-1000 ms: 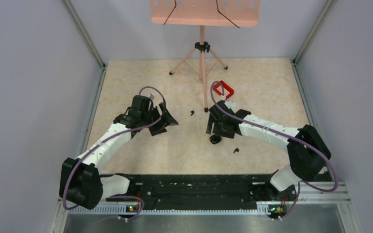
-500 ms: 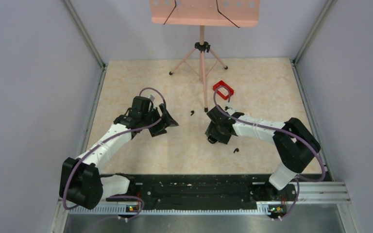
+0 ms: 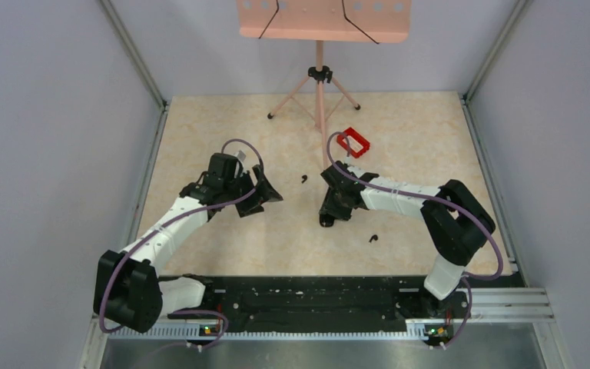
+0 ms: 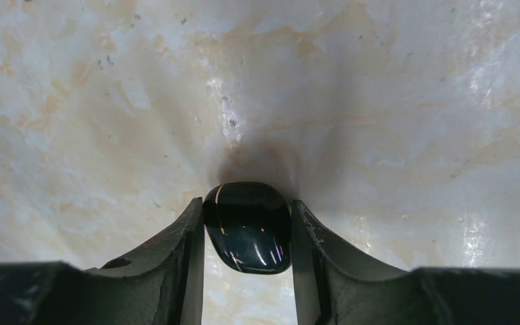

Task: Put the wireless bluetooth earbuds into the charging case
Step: Pick up the charging case from the center of the board.

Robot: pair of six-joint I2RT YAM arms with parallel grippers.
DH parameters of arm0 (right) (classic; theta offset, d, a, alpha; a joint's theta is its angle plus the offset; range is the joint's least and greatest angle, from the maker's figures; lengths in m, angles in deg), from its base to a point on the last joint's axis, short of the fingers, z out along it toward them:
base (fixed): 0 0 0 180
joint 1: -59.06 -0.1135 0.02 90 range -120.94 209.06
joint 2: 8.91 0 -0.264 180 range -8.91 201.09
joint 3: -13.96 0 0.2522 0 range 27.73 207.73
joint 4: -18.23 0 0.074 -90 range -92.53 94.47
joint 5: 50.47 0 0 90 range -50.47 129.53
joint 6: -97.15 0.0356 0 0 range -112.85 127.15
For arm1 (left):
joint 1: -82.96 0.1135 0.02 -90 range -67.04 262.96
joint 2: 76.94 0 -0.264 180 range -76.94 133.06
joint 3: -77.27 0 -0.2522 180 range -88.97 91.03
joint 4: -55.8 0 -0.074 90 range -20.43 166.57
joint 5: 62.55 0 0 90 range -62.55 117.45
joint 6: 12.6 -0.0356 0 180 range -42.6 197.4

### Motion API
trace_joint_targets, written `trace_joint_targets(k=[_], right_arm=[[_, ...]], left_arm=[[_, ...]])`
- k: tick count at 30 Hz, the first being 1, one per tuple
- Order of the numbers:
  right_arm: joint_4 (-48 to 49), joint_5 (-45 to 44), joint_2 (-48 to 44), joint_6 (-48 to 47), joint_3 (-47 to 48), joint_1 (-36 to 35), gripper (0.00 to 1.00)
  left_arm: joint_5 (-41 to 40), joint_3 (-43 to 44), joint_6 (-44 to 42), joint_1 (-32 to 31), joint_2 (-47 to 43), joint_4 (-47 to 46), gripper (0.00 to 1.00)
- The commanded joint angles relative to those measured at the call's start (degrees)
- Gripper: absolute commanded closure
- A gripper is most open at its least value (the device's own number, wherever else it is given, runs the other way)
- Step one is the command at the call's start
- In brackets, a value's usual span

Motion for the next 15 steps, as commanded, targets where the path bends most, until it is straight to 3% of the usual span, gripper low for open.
trace_joint_targets(k=[1,6,12,15], right_arm=[[1.8,4.6,-2.6,-5.2,-0.1,0.2,0.75],[6.9,11.7,-4.9,-6.4,-1.8,0.9,0.75],[28.2,26.9,-6.4,1.3,-10.6,5.0,0.76],[32.1,29.1,-6.1,3.3,-11.6,5.5,0.76]], left_arm=[[3.0,-0.1,-1.6,0.3,0.4,-2.4,0.21],[8.2,-0.1,-2.8,0.3,3.8,-3.4,0.21],[15.9,-0.4,-5.3,0.3,7.6,-4.5,0.24],[21.1,-1.8,-4.4,0.2,7.3,-8.5,0.24]])
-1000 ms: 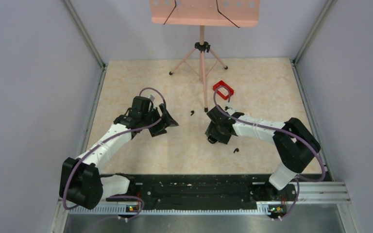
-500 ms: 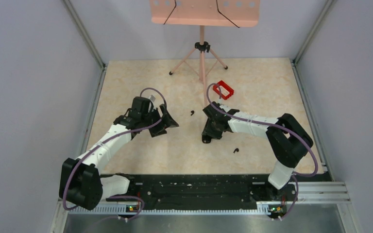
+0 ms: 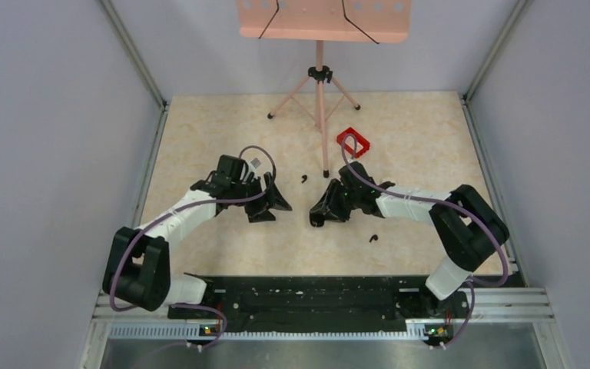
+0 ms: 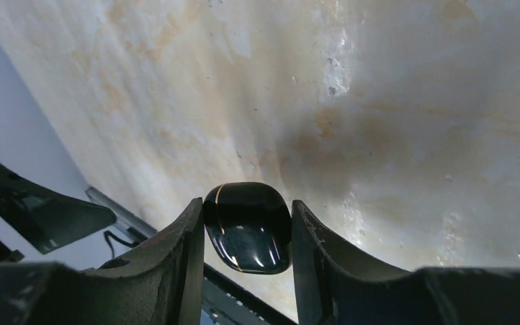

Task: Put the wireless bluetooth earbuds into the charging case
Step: Pick up the charging case from the center of the board, then pass from the right arm to the left

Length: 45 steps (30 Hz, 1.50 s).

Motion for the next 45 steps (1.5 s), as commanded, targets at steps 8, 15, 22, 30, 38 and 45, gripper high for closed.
trace_joint_targets(k=[8,15,22,30,38,45], right_arm=[[22.2,11.7,-0.8,11.5,-2.3,1.1,0.77],[22.2,12.0,-0.6,11.9,-1.7,1.1,0.78],[21.9,11.8,-0.9,11.8,-0.7,0.9,0.79],[22.5,12.3,-0.4,12.6,-0.1,0.4,0.8],[23.1,12.9,-0.7,13.0,0.0,0.3,0.8],[23.2,13.1,-1.3,13.0,-0.1,-0.2,0.8]], left_arm=[[10.2,-6.8,2.8,-0.9,0.0,-16.3,0.36],[8.7,-7.6,6.0,-0.9,-1.4,-20.7,0.38],[3.6,-7.7,8.9,-1.8,-3.5,-24.3,0.38],[3.6,-6.1,10.5,-3.2,-0.4,-26.4,0.47],[1.5,-5.2,10.3,-5.0,0.1,-25.9,0.5],[0.4,-3.4,10.3,-5.1,1.0,-25.6,0.6]])
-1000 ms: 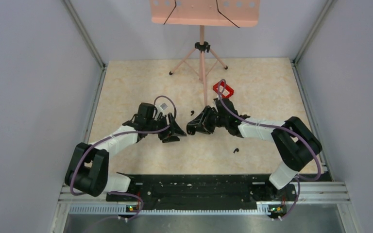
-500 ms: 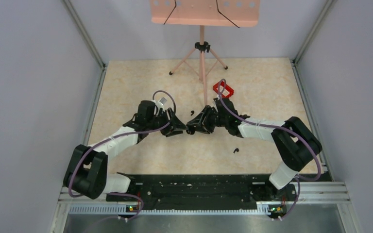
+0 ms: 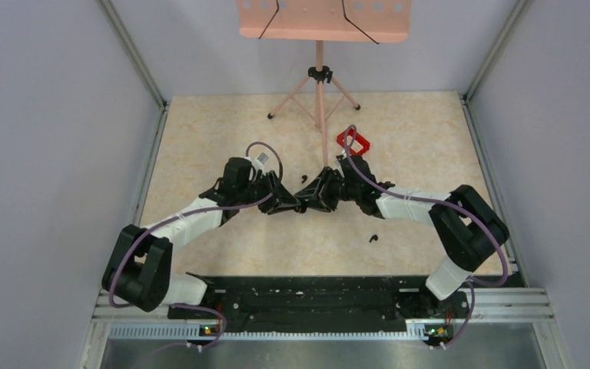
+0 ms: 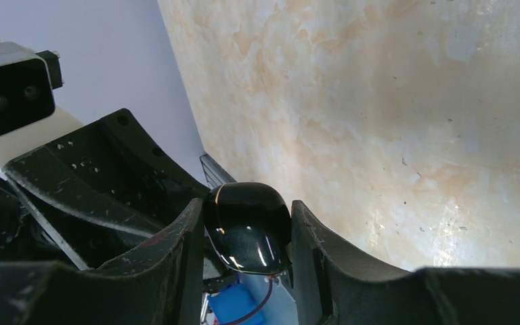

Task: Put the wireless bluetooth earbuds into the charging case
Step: Pass from the right arm to the left

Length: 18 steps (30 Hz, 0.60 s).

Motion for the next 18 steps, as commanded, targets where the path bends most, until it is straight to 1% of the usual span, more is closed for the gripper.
trace_joint_targets(k=[1,2,3,5,6,10,13,14,16,18], right_arm=[[2.7,0.7,-1.5,0.4,1.7,-0.8,0.8],[2.7,0.7,-1.6,0.4,1.5,-0.8,0.8],[2.9,0.8,-1.7,0.4,1.3,-0.8,0.8],[2.9,0.6,-2.1,0.5,0.9,-0.9,0.8],[2.9,0.6,-2.4,0.6,0.6,-0.9,0.8],[2.8,0.3,-3.0,0.6,-0.2,-1.0,0.8],[2.9,0.4,-2.9,0.7,-0.3,-0.9,0.8],[3.0,0.4,-2.9,0.7,-0.3,-1.0,0.8],[3.1,0.5,-2.9,0.8,-0.2,-1.0,0.8],[3.2,0.6,-2.9,0.9,-0.1,-0.9,0.8]], left_arm=[[-1.4,3.0,-0.5,-0.2,1.3,-2.4,0.67],[-1.4,3.3,-0.7,-0.1,1.6,-2.4,0.77],[-1.4,3.8,-1.0,-0.2,2.1,-2.1,0.84],[-1.3,4.4,-1.2,-0.2,3.4,-1.8,0.85],[-1.0,4.5,-1.2,-0.1,3.8,-1.8,0.83],[-0.7,4.3,-1.3,-0.2,4.5,-1.7,0.7],[-0.7,4.1,-1.2,-0.2,4.4,-1.6,0.68],[-0.7,4.1,-1.2,-0.2,4.5,-1.7,0.67],[-0.7,4.1,-1.2,-0.2,4.5,-1.6,0.59],[-0.7,4.0,-1.2,-0.2,4.5,-1.6,0.54]])
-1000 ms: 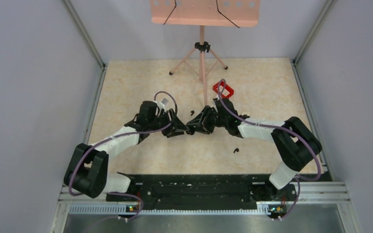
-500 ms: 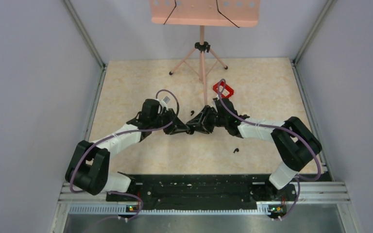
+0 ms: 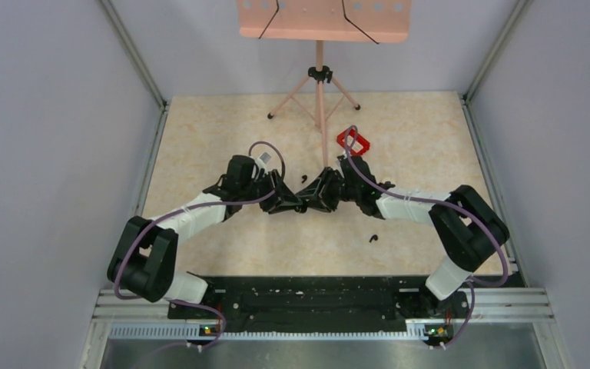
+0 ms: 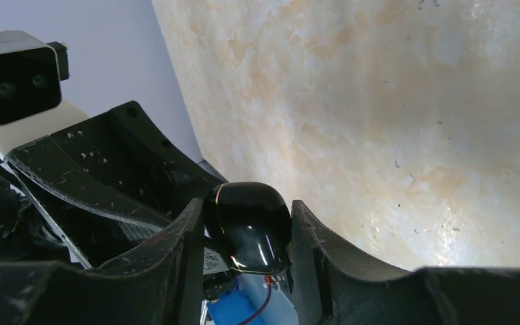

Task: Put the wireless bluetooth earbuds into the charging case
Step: Pass from the right arm to the left

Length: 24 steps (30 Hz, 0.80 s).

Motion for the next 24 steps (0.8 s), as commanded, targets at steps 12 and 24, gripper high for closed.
trace_joint_targets(k=[12,24], right_arm=[[3.7,2.6,-3.1,0.6,0.0,-0.8,0.66],[5.9,0.7,-11.9,-1.6,-7.9,2.0,0.31]], left_arm=[[-0.1,1.4,-0.4,-0.1,-0.1,-2.9,1.0],[8.9,0.0,1.2,0.8,-3.1,-8.2,1.0]])
